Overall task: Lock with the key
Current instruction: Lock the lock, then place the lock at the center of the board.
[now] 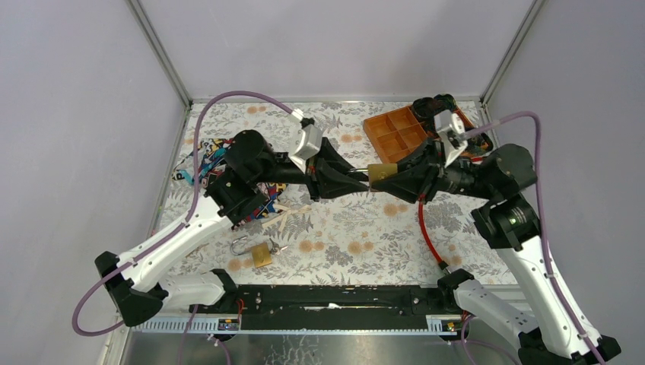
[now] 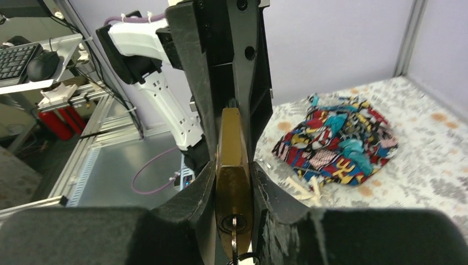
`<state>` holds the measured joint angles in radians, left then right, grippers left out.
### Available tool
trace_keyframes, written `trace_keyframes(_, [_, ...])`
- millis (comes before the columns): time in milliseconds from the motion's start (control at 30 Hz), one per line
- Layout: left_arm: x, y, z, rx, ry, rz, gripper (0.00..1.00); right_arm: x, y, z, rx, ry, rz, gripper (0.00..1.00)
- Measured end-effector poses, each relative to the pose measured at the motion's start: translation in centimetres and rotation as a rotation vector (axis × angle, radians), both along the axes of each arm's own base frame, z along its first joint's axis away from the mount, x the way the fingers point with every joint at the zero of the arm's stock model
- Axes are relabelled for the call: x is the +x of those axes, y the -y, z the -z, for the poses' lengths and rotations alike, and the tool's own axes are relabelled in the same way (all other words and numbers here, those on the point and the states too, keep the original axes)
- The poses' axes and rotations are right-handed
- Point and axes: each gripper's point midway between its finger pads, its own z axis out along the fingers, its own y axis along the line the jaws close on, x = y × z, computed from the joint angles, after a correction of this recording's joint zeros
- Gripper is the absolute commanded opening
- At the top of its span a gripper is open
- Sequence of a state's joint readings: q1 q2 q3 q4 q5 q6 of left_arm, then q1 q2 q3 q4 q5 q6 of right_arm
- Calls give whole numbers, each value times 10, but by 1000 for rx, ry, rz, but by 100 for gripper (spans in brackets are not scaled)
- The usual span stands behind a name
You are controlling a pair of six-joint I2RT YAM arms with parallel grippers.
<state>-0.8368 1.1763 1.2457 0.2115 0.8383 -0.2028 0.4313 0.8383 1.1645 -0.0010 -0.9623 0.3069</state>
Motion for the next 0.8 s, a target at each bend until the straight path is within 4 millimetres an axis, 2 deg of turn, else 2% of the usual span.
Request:
trace_keyframes(33, [-1, 1, 5, 14, 0, 11, 32, 2, -2, 4, -7, -23, -5, 0])
trace_keyframes(67, [-1, 2, 12, 37, -10, 19, 23, 4, -4, 9, -19, -53, -10, 0])
trace_keyframes(100, [1, 2, 16, 48, -16, 16, 4, 5, -5, 12, -27, -74, -12, 0])
trace_keyframes(133, [4, 2, 21, 62, -26, 3, 0, 7, -7, 16, -35, -96, -18, 0])
trace_keyframes(300, [11, 0, 27, 87, -90, -24, 0, 12, -8, 21, -52, -71, -8, 0])
trace_keyframes(333, [11, -1, 28, 88, -90, -24, 0, 12, -8, 21, -53, -71, -8, 5])
trace_keyframes(367, [11, -1, 28, 90, -91, -24, 0, 12, -8, 22, -55, -72, -10, 27])
trace_keyframes(433, [13, -2, 29, 95, -88, -29, 0, 12, -8, 23, -68, -79, -11, 93])
trace_keyframes(467, [13, -3, 29, 95, -74, -29, 0, 13, -8, 23, -77, -99, -9, 99])
trace_keyframes(600, [13, -16, 46, 156, -73, -14, 0, 30, -5, 15, -118, -116, 70, 100])
trace_keyframes(667, [22, -27, 56, 185, -74, -40, 0, 32, -1, 17, -155, -121, 102, 99])
trace_keyframes(800, [33, -47, 72, 241, -22, -112, 0, 22, 9, 20, -235, -83, 113, 87])
